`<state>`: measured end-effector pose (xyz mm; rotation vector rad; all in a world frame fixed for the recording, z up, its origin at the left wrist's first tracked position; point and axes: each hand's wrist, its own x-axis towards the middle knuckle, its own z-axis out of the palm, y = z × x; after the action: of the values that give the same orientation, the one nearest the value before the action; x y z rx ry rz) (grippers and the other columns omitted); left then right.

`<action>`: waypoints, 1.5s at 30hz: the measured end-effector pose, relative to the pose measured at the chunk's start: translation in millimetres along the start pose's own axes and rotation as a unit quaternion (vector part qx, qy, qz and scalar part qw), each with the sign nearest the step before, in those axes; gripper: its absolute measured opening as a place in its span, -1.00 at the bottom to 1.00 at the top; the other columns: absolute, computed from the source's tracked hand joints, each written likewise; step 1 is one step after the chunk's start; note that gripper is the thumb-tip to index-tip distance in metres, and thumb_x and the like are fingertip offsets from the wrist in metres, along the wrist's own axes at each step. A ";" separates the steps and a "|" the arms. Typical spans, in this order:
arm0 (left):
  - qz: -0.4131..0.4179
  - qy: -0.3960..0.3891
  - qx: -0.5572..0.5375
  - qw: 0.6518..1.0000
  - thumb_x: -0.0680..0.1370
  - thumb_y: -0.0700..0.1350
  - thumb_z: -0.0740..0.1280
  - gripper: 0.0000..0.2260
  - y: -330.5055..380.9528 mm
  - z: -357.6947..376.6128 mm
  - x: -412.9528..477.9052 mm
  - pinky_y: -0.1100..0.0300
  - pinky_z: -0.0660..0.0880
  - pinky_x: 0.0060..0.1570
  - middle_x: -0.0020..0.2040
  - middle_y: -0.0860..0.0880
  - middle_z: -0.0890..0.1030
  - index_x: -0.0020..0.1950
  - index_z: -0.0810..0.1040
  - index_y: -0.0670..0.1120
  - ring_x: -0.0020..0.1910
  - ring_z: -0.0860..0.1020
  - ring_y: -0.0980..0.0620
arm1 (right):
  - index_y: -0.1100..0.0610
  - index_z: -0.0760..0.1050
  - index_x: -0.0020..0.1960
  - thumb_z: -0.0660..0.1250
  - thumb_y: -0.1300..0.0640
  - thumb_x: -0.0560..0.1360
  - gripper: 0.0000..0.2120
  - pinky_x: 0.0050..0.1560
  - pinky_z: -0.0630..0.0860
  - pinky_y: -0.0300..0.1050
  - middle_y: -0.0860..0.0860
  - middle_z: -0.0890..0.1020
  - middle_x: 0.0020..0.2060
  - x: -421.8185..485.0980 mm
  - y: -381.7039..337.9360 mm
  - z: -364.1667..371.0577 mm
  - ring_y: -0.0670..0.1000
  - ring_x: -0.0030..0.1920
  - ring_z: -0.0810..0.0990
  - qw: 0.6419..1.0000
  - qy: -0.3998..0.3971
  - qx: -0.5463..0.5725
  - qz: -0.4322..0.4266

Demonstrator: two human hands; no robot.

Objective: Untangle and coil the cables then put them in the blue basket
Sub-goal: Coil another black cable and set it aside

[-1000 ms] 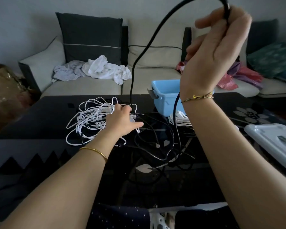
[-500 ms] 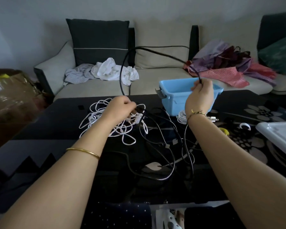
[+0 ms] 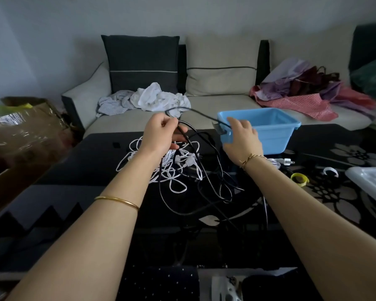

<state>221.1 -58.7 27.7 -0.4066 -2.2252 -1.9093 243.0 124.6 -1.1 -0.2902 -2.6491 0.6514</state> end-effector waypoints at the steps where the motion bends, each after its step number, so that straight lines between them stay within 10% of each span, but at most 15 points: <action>1: 0.000 0.001 -0.003 1.000 0.65 -0.19 0.13 -0.82 -0.4 0.2 0.2 0.29 0.42 -0.50 -0.20 -0.02 0.63 -0.16 0.33 -0.09 -0.37 0.60 0.07 | 0.07 0.29 0.42 0.24 0.30 0.43 -0.43 0.24 0.37 0.07 0.08 0.35 0.34 0.3 -3.9 -0.7 0.19 0.31 0.33 0.999 -0.009 0.025 -0.037; 6: -0.012 0.005 -0.016 1.000 0.65 -0.17 0.14 -0.83 -3.8 0.1 0.8 0.29 0.43 -0.51 -0.23 -0.06 0.62 -0.14 0.35 -0.10 -0.38 0.56 0.03 | 0.11 0.40 0.36 0.23 0.30 0.50 -0.57 0.02 0.49 -0.20 0.03 0.57 0.09 -0.3 -12.4 17.1 0.02 0.07 0.54 0.976 -0.126 0.162 -0.069; 11: -0.057 0.056 0.047 0.996 0.64 -0.13 0.15 -0.88 -20.0 -8.3 8.6 0.27 0.36 -0.58 -0.36 -0.06 0.54 -0.03 0.39 -0.16 -0.48 0.46 0.02 | 0.14 0.59 0.06 0.35 0.22 0.48 -0.83 -0.04 0.45 -0.20 0.03 0.63 -0.11 8.4 -13.7 17.9 -0.01 -0.09 0.56 0.967 0.010 0.246 -0.069; 23: -0.194 -0.010 0.286 0.938 0.61 -0.12 0.14 -0.76 -72.4 -38.7 13.1 0.21 0.25 -0.41 -0.42 -0.09 0.40 -0.21 0.42 -0.18 -0.51 0.35 -0.05 | 0.13 0.49 0.01 0.12 0.24 0.62 -0.83 -0.05 0.54 -0.07 0.04 0.59 -0.19 8.3 -62.1 -8.2 -0.01 -0.22 0.58 0.659 -0.071 0.745 -0.075; 29: -0.128 0.072 0.356 0.923 0.63 -0.05 0.11 -0.71 -49.2 -43.3 17.4 0.07 0.36 0.17 0.19 -0.17 0.56 0.15 0.58 -0.12 0.22 0.47 -0.19 | 0.13 0.52 -0.01 0.15 0.25 0.60 -0.83 -0.30 0.47 -0.22 0.06 0.57 -0.24 12.6 -68.0 -2.6 -0.06 -0.37 0.47 0.772 -0.054 0.629 -0.068; 33: -0.084 -0.021 -0.133 0.987 0.67 0.10 -0.07 -0.49 2.9 -32.1 7.5 0.14 0.50 0.04 -0.09 -0.06 0.69 -0.01 0.61 -0.11 -0.04 0.65 0.02 | 0.16 0.49 -0.01 0.13 0.27 0.61 -0.84 -0.37 0.39 -0.24 0.07 0.53 -0.28 13.7 -64.3 7.7 -0.07 -0.45 0.40 0.771 -0.046 0.634 -0.032; 38: -0.051 -0.188 -0.156 0.968 0.66 -0.10 0.13 -0.73 20.7 -17.9 -7.2 0.19 0.50 -0.16 -0.47 0.07 0.41 -0.05 0.56 -0.17 -0.44 0.43 0.12 | 0.17 0.49 0.07 0.16 0.24 0.60 -0.85 -0.39 0.43 -0.28 0.05 0.53 -0.33 16.4 -53.2 15.4 -0.09 -0.47 0.40 0.820 0.011 0.572 0.003; 45: -0.039 -0.093 -0.341 0.935 0.62 -0.25 0.05 -0.76 36.4 -9.1 7.0 0.33 0.12 -0.52 -0.38 0.04 0.44 0.05 0.51 -0.24 -0.50 0.23 0.17 | 0.10 0.54 -0.21 0.35 0.38 0.41 -0.81 -0.28 0.47 -0.34 -0.01 0.61 -0.35 10.0 -21.8 33.8 -0.22 -0.44 0.52 0.933 -0.111 0.337 -0.069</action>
<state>225.8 -62.1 65.4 -0.6169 -1.6113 -2.7600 217.5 95.1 -14.9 0.1764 -2.4208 1.5500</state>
